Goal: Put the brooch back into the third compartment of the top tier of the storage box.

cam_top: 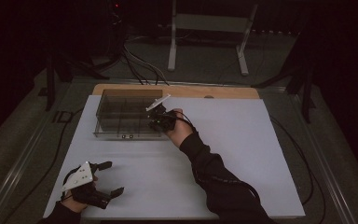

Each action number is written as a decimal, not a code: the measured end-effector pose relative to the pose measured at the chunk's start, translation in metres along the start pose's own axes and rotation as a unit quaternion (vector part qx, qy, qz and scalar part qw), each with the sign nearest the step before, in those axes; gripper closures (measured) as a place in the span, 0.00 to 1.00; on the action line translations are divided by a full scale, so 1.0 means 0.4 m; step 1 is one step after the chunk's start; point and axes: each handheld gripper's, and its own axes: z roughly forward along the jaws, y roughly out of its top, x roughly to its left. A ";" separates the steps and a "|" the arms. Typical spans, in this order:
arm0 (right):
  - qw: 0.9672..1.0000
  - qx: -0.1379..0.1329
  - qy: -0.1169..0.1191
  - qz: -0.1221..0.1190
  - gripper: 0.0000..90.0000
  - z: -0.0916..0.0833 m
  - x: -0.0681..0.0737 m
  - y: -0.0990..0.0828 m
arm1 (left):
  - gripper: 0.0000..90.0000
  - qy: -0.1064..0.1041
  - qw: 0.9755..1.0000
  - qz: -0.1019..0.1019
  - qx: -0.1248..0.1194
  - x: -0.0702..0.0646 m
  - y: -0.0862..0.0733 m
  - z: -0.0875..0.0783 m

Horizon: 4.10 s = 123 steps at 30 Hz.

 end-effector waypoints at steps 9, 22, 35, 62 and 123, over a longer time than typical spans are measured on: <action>1.000 0.000 -0.002 0.004 0.95 -0.002 -0.009 0.006 | 0.01 0.001 1.000 -0.002 -0.001 0.001 -0.001 0.000; 1.000 -0.024 0.001 0.015 0.67 -0.023 -0.013 0.014 | 0.01 0.002 1.000 -0.001 0.001 0.000 0.000 -0.001; 0.999 -0.034 0.023 0.002 0.35 -0.051 -0.010 0.023 | 0.01 0.002 1.000 -0.001 0.002 -0.001 0.000 0.003; 0.994 -0.077 0.068 -0.041 0.00 -0.133 -0.020 -0.029 | 0.01 0.003 1.000 0.001 0.000 -0.003 -0.001 -0.002; 0.990 -0.125 0.062 -0.005 0.00 -0.159 -0.036 -0.432 | 0.01 -0.001 1.000 0.000 -0.001 -0.002 0.000 0.004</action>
